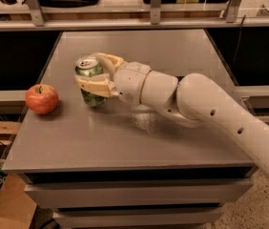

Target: Place green can upright

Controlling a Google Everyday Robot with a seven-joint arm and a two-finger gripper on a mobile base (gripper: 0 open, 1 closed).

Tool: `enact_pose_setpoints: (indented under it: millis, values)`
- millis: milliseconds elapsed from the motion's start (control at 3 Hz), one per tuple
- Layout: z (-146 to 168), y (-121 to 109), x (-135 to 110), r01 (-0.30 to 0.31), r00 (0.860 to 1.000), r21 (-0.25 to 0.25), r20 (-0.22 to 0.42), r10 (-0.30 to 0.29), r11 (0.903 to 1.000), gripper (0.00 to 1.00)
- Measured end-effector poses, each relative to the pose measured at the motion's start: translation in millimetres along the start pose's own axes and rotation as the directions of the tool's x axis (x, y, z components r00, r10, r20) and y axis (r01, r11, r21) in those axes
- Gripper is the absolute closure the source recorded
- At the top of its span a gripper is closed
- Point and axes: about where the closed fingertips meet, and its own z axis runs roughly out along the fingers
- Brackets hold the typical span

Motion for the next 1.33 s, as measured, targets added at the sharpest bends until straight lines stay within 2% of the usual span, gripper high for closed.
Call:
enact_pose_setpoints:
  millis: [667, 1000, 1333]
  values:
    - [-0.2, 2.5, 1.8, 0.007, 1.000, 0.009, -0.001, -0.007, 0.9999, 0.13]
    - [0.0, 3.5, 3.3, 0.005, 1.000, 0.009, -0.001, -0.005, 0.9999, 0.00]
    - [-1.3, -0.5, 3.3, 0.001, 1.000, 0.006, -0.005, -0.001, 1.0000, 0.00]
